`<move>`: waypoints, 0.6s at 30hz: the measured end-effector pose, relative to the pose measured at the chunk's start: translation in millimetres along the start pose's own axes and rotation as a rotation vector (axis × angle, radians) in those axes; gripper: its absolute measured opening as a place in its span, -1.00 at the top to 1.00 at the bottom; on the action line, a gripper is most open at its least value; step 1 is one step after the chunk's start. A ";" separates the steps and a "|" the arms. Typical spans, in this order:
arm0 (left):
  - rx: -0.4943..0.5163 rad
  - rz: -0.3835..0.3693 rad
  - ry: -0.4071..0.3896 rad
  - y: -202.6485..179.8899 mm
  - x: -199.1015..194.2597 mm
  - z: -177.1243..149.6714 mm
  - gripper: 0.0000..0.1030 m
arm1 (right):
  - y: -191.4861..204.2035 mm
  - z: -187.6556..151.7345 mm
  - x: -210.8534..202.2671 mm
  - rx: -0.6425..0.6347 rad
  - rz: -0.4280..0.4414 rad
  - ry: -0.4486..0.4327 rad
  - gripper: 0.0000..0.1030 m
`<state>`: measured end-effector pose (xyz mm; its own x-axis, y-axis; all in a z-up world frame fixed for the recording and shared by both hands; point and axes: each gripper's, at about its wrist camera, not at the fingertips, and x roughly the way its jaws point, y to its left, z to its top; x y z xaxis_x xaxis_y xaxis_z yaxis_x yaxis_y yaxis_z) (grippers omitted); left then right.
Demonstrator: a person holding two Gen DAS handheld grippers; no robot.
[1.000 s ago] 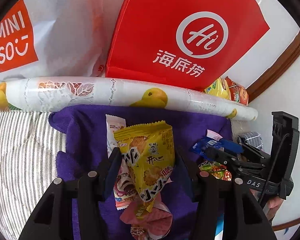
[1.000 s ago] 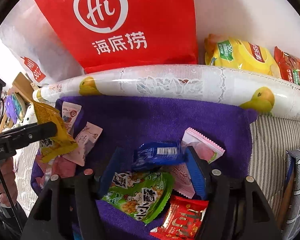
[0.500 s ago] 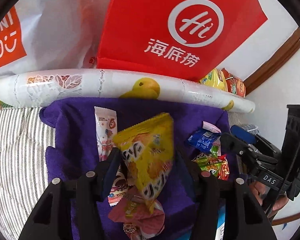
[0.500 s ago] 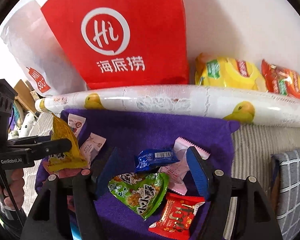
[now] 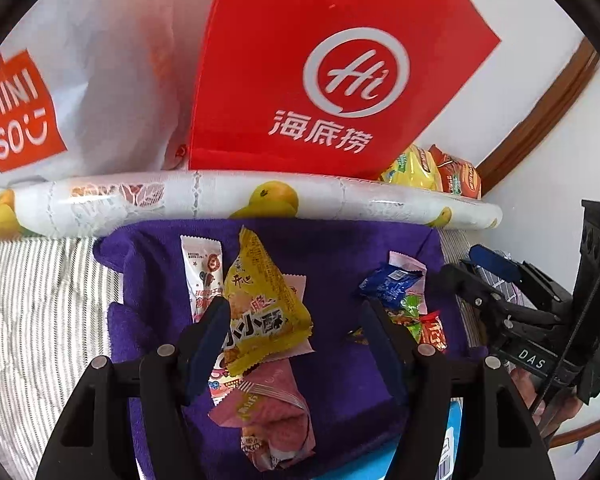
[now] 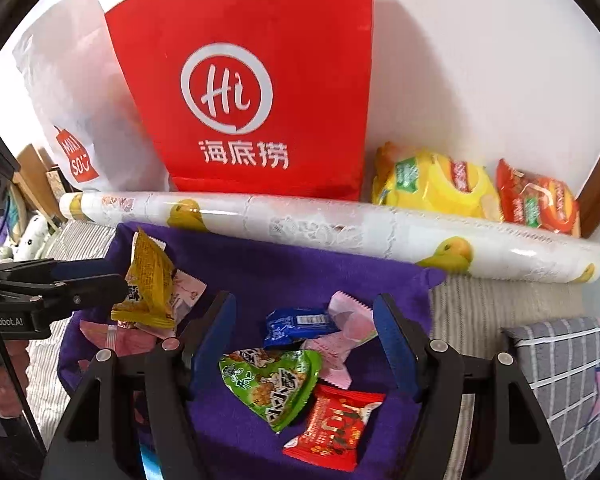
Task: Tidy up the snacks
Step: 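Open the right gripper to drop the blue packet on the towel while left releases the yellow chip bag there, then grasp the pink snack bag beside the blue tissue box with the left gripper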
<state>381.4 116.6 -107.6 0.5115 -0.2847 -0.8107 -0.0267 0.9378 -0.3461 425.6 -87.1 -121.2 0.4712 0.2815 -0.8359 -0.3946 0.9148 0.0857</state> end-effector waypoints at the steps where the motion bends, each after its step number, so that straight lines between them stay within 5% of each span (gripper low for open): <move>1: 0.008 0.003 -0.007 -2.7 -3.0 -0.2 -0.28 | -0.9 -0.9 -3.8 0.011 0.003 0.000 -0.37; 9: 0.101 0.025 -0.101 -30.9 -44.3 -6.3 -0.28 | 8.7 -26.3 -45.8 0.026 -0.063 0.003 -0.39; 11: 0.118 0.024 -0.132 -39.7 -59.9 -11.5 -0.28 | 13.3 -38.4 -61.5 0.023 -0.093 -0.009 -0.54; 18: 0.156 0.025 -0.164 -55.3 -99.1 -65.0 -0.28 | 25.7 -91.5 -107.0 0.015 -0.027 -0.023 -0.55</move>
<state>276.4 80.1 -38.9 0.6458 -0.2372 -0.7257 0.0861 0.9671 -0.2395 292.9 -120.2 -79.1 0.4997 0.2631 -0.8253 -0.3697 0.9264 0.0715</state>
